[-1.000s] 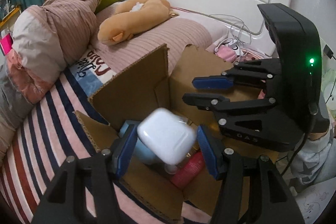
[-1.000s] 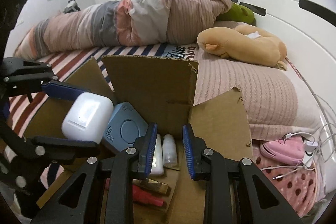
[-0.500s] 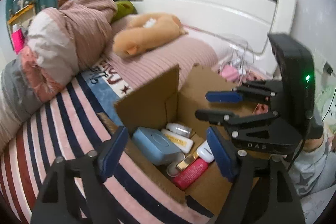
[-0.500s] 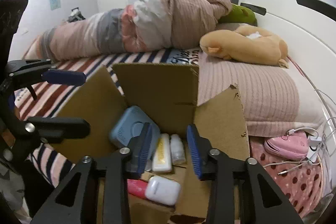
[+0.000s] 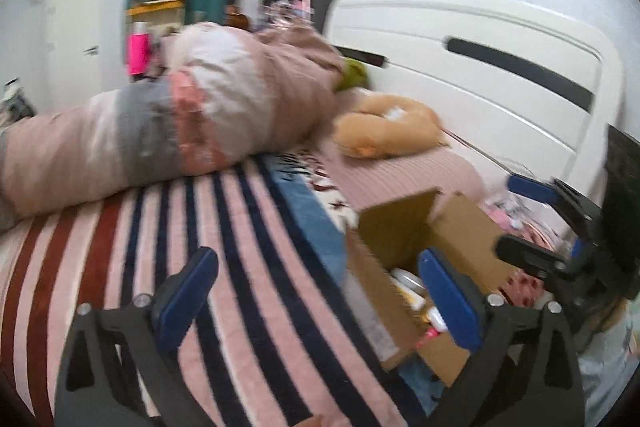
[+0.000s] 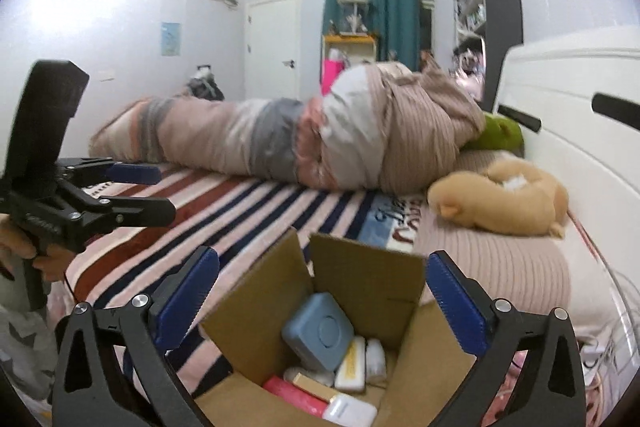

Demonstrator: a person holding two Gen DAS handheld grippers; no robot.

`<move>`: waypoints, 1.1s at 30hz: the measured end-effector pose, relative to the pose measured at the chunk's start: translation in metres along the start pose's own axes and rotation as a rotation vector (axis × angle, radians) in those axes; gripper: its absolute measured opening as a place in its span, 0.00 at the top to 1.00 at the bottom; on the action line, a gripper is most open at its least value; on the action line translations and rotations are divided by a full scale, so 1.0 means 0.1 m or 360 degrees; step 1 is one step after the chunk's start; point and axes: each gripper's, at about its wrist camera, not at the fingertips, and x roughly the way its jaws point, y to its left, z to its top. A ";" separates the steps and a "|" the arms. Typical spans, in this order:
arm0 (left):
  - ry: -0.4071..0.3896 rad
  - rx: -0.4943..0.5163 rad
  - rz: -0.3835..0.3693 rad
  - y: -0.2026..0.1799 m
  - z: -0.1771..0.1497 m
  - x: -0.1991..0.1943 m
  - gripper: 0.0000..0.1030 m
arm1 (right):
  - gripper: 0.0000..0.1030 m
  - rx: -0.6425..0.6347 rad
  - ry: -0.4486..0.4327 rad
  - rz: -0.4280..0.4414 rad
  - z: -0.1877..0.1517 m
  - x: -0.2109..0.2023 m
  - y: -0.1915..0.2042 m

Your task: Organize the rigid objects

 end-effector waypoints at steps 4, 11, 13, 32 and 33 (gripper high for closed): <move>-0.0043 -0.0062 0.0165 0.13 -0.09 -0.08 0.03 | 0.00 -0.0021 -0.0036 0.0067 0.00 -0.04 0.10; -0.0021 -0.0138 0.0261 0.28 -0.19 -0.07 0.03 | 0.00 0.0007 -0.0002 0.0181 -0.02 0.00 0.17; -0.0023 -0.0143 0.0272 0.30 -0.20 -0.07 0.03 | 0.00 0.0027 0.0006 0.0187 -0.03 0.01 0.16; -0.0035 -0.0142 0.0288 0.30 -0.19 -0.08 0.03 | 0.00 0.0057 0.0019 0.0185 -0.04 0.04 0.08; -0.0035 -0.0145 0.0293 0.30 -0.19 -0.08 0.03 | 0.00 0.0058 0.0018 0.0188 -0.04 0.04 0.07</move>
